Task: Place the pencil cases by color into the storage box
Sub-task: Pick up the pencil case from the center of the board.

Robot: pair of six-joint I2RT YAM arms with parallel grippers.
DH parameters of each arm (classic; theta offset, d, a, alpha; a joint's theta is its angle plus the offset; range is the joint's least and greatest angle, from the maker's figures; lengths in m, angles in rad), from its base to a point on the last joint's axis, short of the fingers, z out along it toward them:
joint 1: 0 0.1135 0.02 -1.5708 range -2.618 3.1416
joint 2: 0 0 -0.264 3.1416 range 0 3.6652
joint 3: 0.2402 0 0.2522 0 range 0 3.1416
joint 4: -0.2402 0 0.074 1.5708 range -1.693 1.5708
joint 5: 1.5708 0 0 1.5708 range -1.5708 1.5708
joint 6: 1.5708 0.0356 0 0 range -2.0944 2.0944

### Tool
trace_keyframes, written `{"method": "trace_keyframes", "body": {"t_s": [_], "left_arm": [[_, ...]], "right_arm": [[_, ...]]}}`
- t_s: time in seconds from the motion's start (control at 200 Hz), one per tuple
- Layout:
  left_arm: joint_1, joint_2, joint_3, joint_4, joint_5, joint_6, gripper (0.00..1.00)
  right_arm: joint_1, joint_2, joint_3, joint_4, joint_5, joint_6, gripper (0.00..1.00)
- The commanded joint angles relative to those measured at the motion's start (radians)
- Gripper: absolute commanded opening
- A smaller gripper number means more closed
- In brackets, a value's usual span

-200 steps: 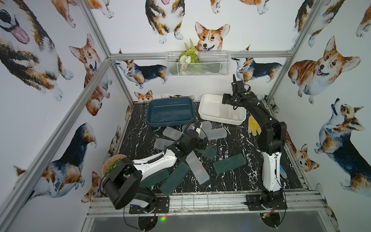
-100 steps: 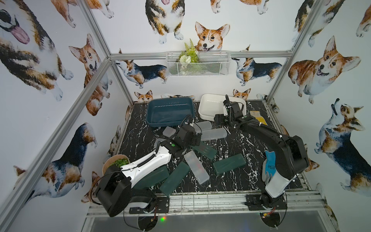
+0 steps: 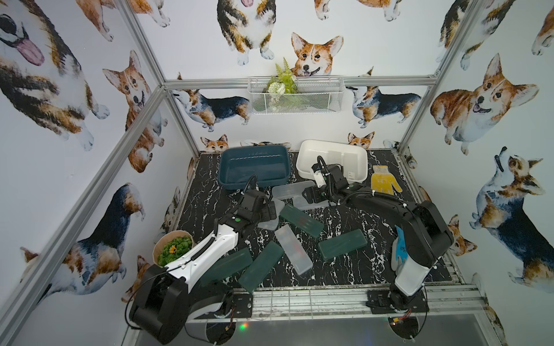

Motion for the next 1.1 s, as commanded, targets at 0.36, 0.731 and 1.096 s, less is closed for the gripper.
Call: {"method": "trace_keyframes", "body": {"t_s": [0.36,0.731,1.096], "left_arm": [[0.038,-0.06,-0.098,-0.026,0.059,-0.077,1.0],[0.041,-0.117,-0.119,-0.085,0.008,-0.085,1.0],[0.09,-0.114,-0.149,-0.089,0.016,-0.09,1.0]], "right_arm": [[0.279,-0.091,-0.075,-0.215,0.236,0.012,0.85],[0.436,-0.229,-0.264,-0.139,0.305,0.213,0.84],[0.494,-0.097,-0.213,-0.138,0.269,0.245,0.83]]}}
